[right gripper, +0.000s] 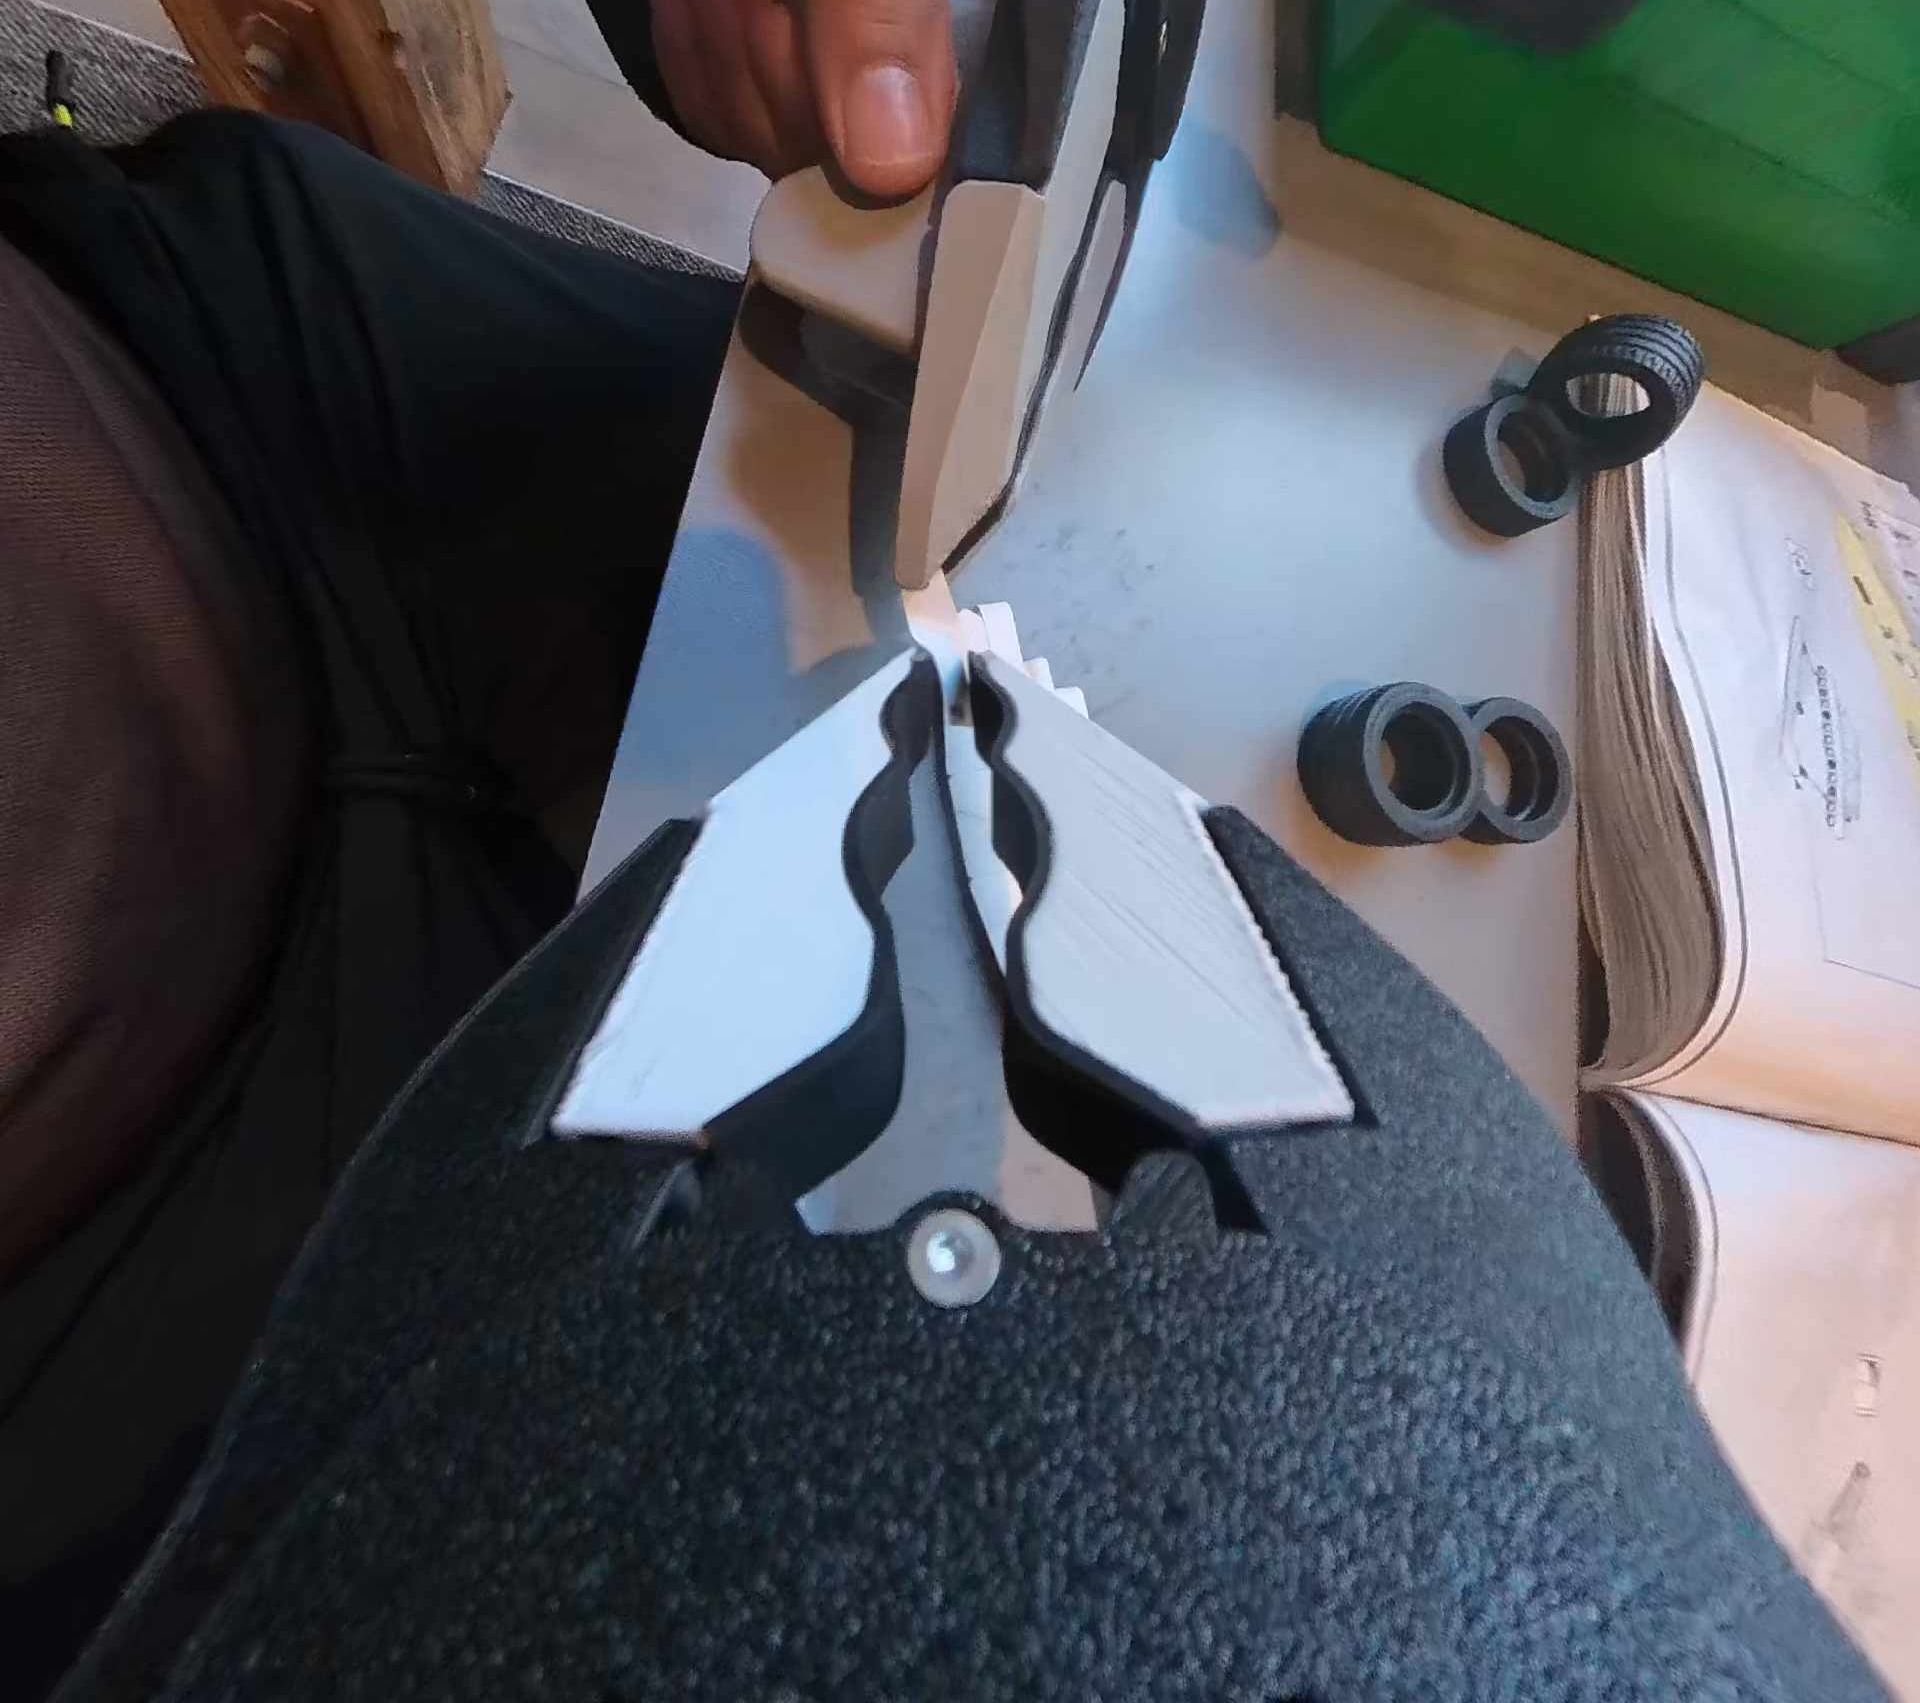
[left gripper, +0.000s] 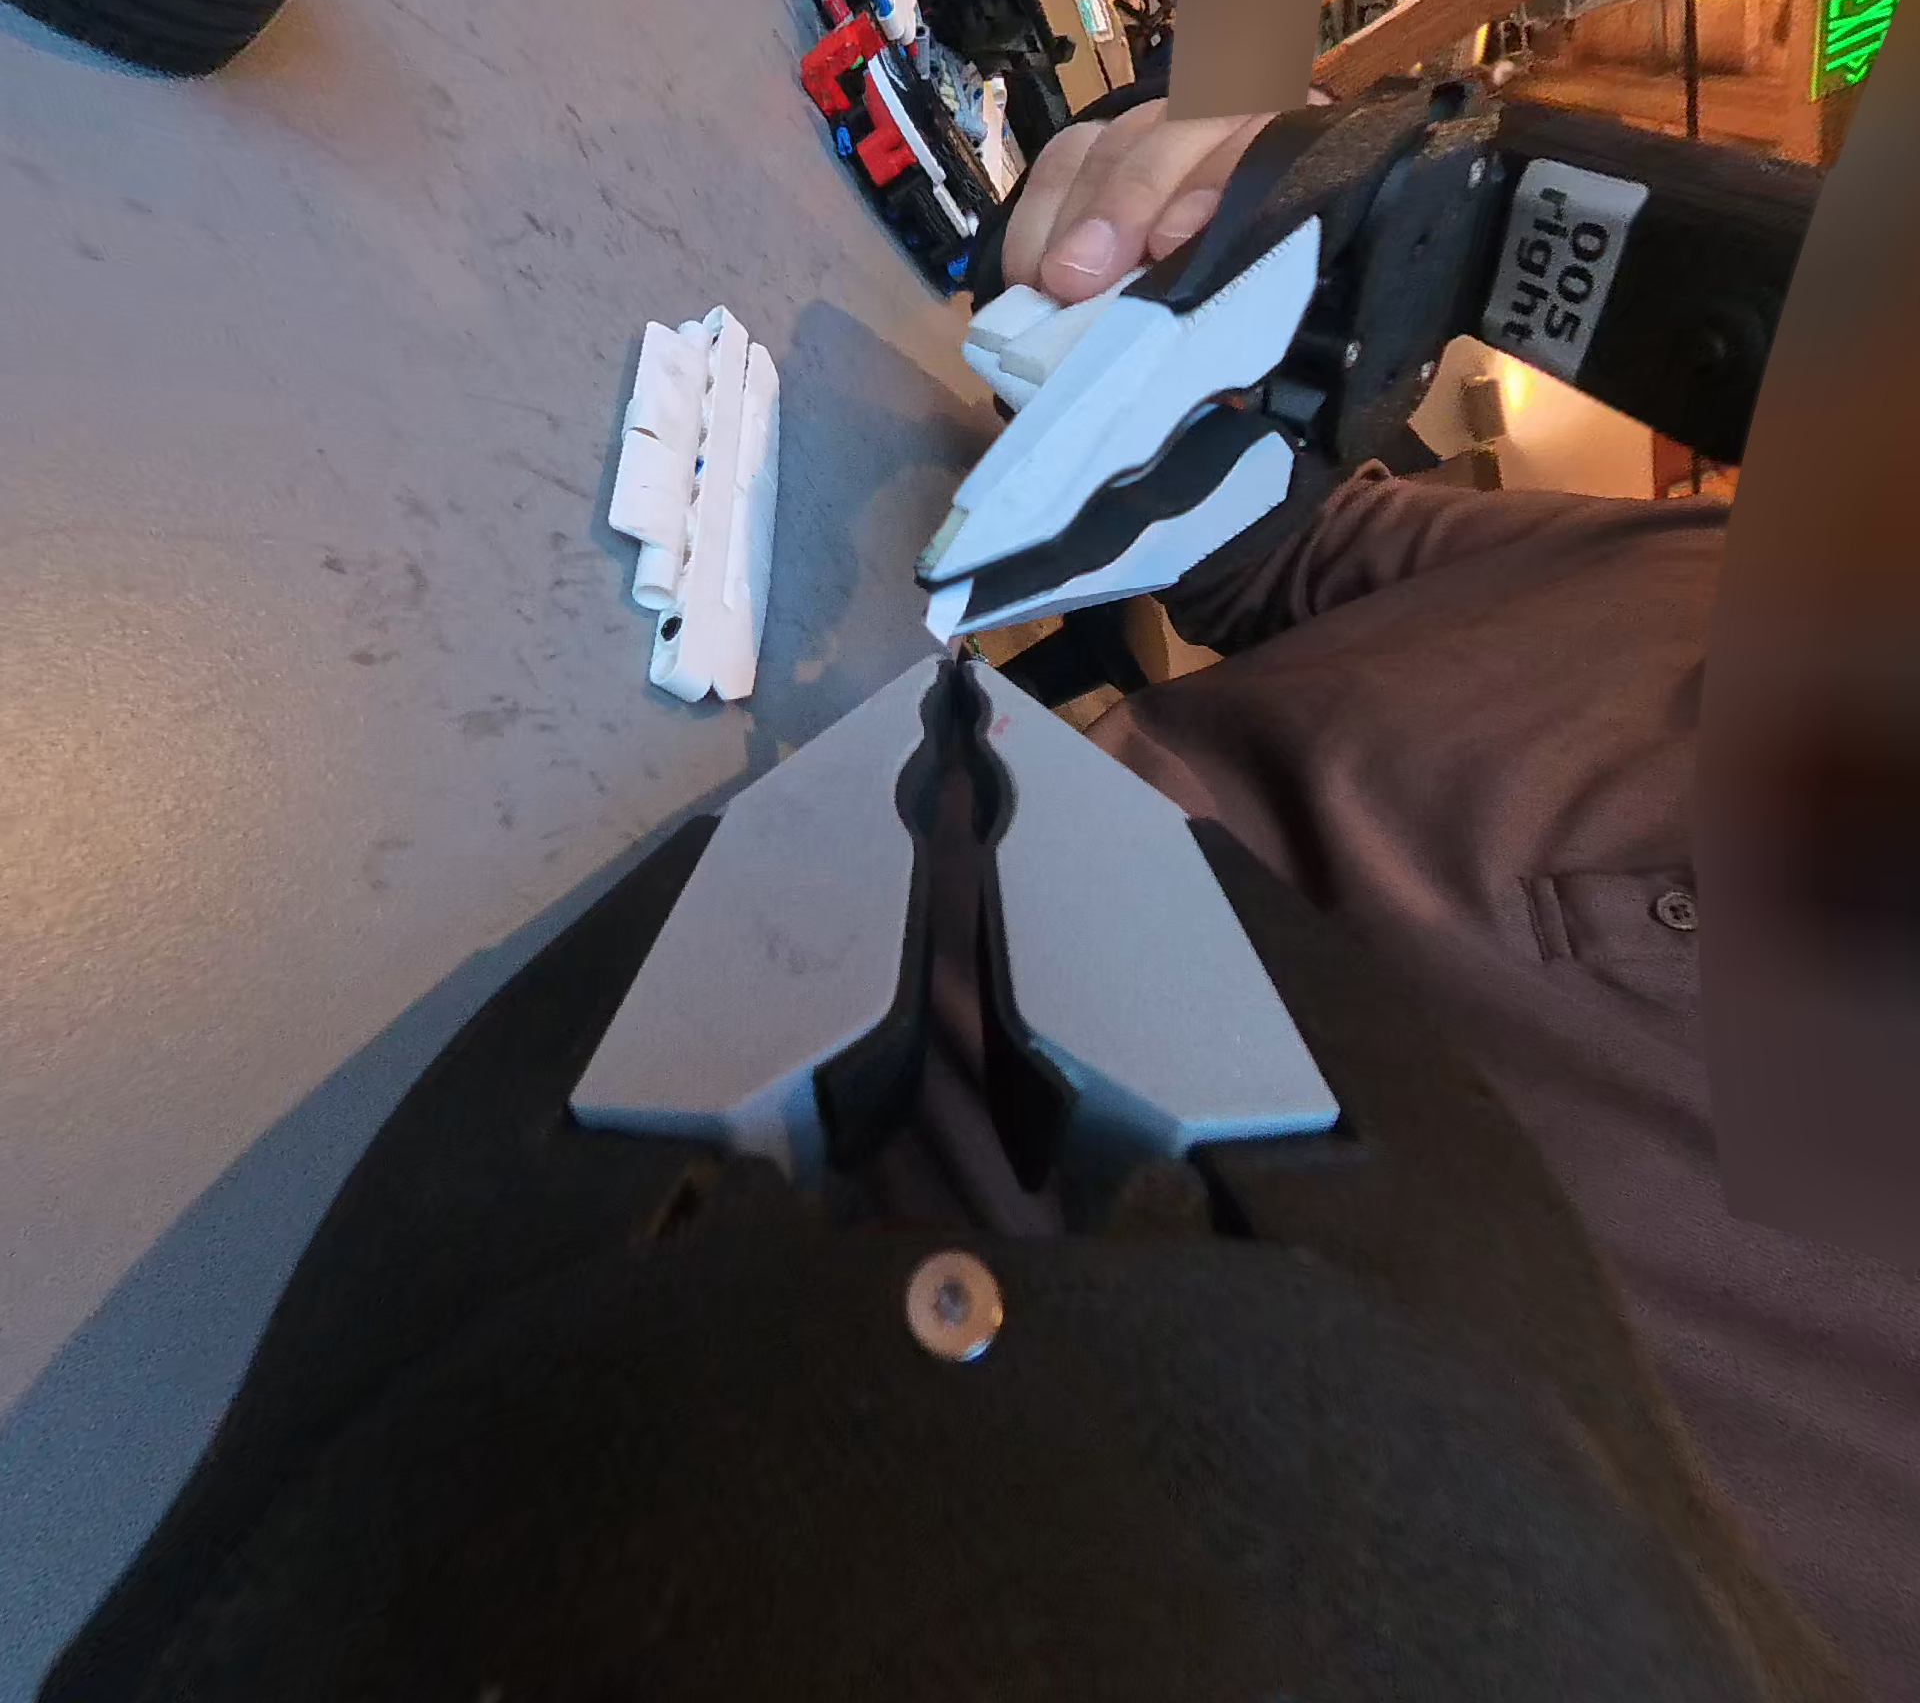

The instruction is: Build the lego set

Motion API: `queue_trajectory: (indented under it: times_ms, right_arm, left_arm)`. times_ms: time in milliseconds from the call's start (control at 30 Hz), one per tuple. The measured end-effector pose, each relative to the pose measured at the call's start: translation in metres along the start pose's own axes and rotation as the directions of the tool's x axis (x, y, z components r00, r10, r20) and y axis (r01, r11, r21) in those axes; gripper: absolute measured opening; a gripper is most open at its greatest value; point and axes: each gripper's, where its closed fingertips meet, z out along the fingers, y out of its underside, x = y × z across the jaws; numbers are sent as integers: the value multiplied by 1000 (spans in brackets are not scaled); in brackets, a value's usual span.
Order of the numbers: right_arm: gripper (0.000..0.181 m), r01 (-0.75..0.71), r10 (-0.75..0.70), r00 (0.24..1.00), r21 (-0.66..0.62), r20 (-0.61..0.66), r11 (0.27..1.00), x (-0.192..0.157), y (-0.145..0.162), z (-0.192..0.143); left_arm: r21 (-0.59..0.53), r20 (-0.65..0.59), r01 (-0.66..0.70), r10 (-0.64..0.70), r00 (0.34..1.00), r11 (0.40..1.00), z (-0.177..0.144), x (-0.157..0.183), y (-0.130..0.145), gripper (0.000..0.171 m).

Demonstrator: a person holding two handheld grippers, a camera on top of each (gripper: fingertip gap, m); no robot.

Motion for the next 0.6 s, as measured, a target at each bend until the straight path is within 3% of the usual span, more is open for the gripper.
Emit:
queue_trajectory:
  times_ms: [33, 200, 367, 500, 600]
  right_arm:
    - [11, -20, 20, 1000, 4, 10, 1000, 0, 1, -1]
    - [21, -312, 298, 946, 99, 130, 945, 9, 3, -14]
    - [22, -637, 548, 728, 111, 413, 763, 8, 0, -24]
    - [21, -725, 583, 624, 106, 520, 681, 7, -7, -28]
    - [20, -725, 607, 616, 61, 503, 686, 4, 0, -20]
  left_arm:
    - [2, 5, -12, 12, 1000, 1000, 0, 0, 0, 0]
    - [-4, 64, -153, 153, 986, 988, -4, 4, -2, 0]
    - [-27, 78, -241, 242, 967, 970, -2, 11, -2, 0]
    - [-25, 84, -240, 241, 967, 971, -2, 10, -3, 0]
    - [-21, 85, -243, 244, 966, 970, -2, 10, -3, 0]
